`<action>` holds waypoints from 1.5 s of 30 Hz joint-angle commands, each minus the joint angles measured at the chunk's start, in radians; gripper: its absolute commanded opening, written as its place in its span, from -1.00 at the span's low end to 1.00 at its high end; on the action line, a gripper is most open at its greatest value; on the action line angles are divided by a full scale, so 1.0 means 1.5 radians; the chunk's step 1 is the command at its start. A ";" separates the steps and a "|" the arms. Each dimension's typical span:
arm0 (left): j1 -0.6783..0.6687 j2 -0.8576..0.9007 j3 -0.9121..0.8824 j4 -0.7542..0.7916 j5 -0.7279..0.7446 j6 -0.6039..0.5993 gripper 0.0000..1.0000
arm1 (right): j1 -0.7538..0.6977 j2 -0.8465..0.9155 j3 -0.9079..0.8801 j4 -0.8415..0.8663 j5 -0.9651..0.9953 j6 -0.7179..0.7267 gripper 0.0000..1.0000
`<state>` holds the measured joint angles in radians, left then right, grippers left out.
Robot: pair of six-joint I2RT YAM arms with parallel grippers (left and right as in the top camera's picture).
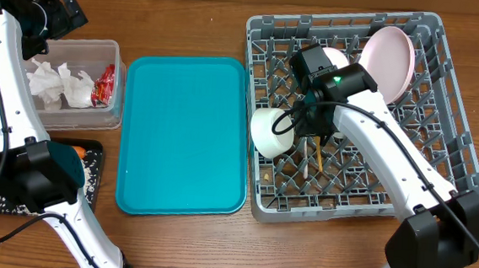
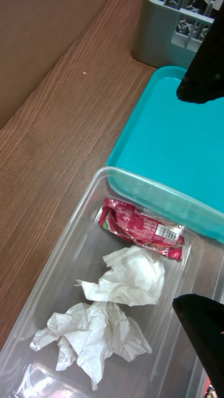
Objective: Sort waste into correct bins and load items into the dishwasher
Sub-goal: 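Carry the chopstick over the rack with the right gripper, then lower the chopstick upright into the rack beside the white bowl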
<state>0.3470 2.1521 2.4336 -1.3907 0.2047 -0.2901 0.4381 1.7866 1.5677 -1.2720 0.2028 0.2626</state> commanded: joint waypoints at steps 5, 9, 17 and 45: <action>0.000 -0.027 0.016 0.000 -0.002 -0.009 1.00 | -0.007 -0.004 -0.003 0.013 0.011 -0.001 -0.92; 0.000 -0.027 0.016 0.000 -0.002 -0.009 1.00 | -0.017 -0.004 -0.003 0.023 0.014 -0.001 -0.92; 0.000 -0.027 0.016 0.000 -0.002 -0.009 1.00 | -0.046 -0.004 -0.003 0.023 0.013 -0.001 -0.92; 0.000 -0.027 0.016 0.000 -0.003 -0.009 1.00 | -0.046 -0.004 -0.073 0.062 -0.022 -0.002 -0.92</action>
<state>0.3470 2.1521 2.4336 -1.3911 0.2047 -0.2897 0.3691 1.7870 1.4647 -1.1900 0.1829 0.2611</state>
